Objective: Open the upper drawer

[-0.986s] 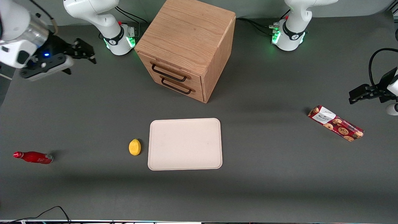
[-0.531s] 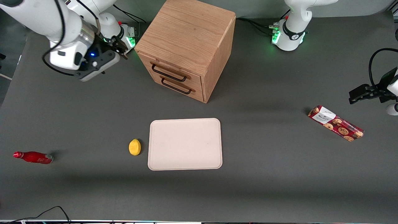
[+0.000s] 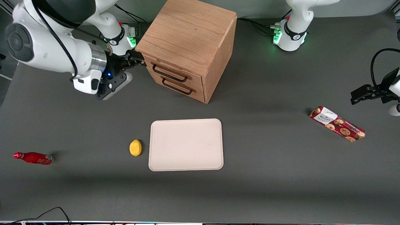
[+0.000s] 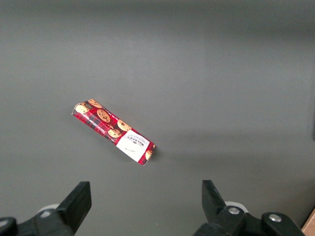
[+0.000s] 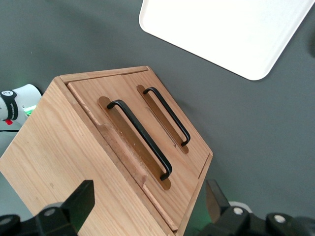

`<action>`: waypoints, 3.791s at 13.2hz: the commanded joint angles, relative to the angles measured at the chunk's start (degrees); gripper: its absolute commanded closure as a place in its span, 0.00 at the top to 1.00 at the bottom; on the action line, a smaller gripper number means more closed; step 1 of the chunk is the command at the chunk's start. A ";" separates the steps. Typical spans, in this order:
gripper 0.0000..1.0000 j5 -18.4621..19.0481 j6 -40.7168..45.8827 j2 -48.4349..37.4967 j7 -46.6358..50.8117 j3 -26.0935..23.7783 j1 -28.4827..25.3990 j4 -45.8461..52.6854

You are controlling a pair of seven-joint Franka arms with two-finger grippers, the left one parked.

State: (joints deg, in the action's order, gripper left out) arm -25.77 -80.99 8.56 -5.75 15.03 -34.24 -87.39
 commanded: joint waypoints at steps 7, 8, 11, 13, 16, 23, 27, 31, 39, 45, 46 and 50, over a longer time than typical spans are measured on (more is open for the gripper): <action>1.00 4.15 -8.47 1.55 -19.97 -9.92 4.08 -3.04; 1.00 3.97 -9.17 1.55 -21.57 -11.24 5.31 -4.36; 1.00 3.97 -10.15 1.90 -21.67 -14.41 6.37 -8.48; 1.00 4.06 -10.67 2.34 -21.67 -16.09 7.25 -11.04; 1.00 4.06 -13.74 2.60 -21.67 -16.97 7.16 -14.81; 1.00 3.53 -15.77 3.83 -22.46 -17.14 7.34 -17.81; 1.00 3.36 -15.86 4.27 -22.72 -17.49 7.34 -18.17; 1.00 3.27 -16.21 5.24 -22.81 -17.58 7.25 -18.08; 1.00 3.18 -19.02 7.61 -22.81 -17.58 6.64 -18.08; 1.00 3.62 -19.55 7.97 -22.90 -17.49 6.99 -17.55; 1.00 3.71 -19.73 8.05 -23.08 -17.49 7.25 -17.47; 1.00 4.06 -20.61 8.14 -23.78 -17.58 8.66 -17.03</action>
State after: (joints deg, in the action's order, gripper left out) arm -22.22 -101.25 16.22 -28.06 -2.28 -26.71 -105.53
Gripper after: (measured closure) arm 0.000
